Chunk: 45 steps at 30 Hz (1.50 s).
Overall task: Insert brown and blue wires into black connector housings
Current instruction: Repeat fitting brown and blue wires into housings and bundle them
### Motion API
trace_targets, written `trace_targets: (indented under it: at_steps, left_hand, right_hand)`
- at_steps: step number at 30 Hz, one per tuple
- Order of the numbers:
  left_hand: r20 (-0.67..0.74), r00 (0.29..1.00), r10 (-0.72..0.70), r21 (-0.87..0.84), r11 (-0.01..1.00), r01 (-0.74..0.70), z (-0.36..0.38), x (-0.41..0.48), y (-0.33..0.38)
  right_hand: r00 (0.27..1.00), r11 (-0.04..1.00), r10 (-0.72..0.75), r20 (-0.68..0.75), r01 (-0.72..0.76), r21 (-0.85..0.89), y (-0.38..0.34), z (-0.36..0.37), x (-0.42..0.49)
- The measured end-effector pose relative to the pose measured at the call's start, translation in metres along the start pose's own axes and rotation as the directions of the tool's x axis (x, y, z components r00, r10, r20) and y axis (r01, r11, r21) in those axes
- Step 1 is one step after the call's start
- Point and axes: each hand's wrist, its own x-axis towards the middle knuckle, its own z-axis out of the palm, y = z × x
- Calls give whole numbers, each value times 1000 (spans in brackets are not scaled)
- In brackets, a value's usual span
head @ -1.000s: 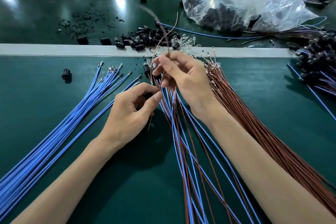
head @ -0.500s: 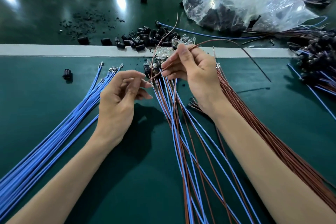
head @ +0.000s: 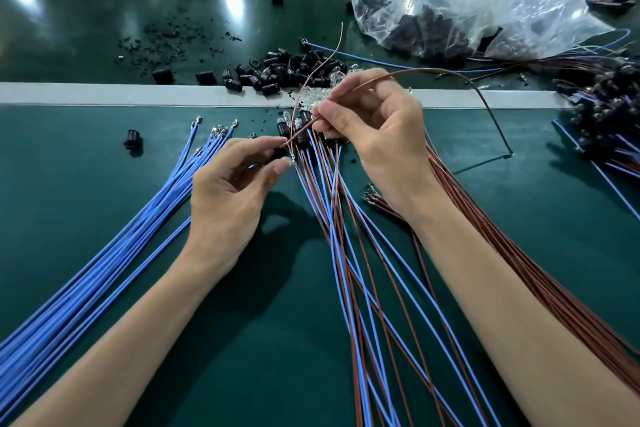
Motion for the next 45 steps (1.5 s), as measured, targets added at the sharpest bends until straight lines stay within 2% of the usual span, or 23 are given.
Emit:
trace_targets:
  at_steps: [10, 22, 28, 34, 38, 40, 43, 44, 45]
  left_hand:
    - [-63, 997, -44, 11, 999, 45, 0, 1, -7]
    - [23, 1000, -15, 107, 994, 12, 3, -1, -2]
    - [53, 998, -29, 147, 989, 21, 3, -2, 1]
    - [75, 997, -14, 185, 983, 0, 4, -4, 5]
    - [92, 995, -25, 180, 984, 8, 4, -4, 7]
    - [86, 995, -52, 163, 986, 37, 4, -4, 7]
    - [79, 992, -99, 119, 989, 89, 4, -5, 7]
    - [83, 991, -104, 117, 989, 94, 4, -5, 7]
    - [94, 990, -108, 115, 989, 97, 4, -5, 8]
  right_hand:
    - [995, 992, 54, 78, -45, -119, 0, -5, 3]
    - [996, 981, 28, 81, -12, -191, 3, -4, 2]
    - [972, 956, 110, 205, -47, -291, 5, 1, -1]
    - [995, 934, 76, 71, -46, -353, 12, 5, -2]
    - [964, 883, 179, 196, -70, -465, 13, 2, -3]
    - [964, 920, 208, 167, -134, -369, 10, -1, 0]
    - [972, 972, 234, 15, -234, -33, 4, -2, 3]
    - [973, 972, 230, -28, -231, -35, 4, -2, 3]
    - [976, 967, 215, -45, -219, -129, 5, -4, 4]
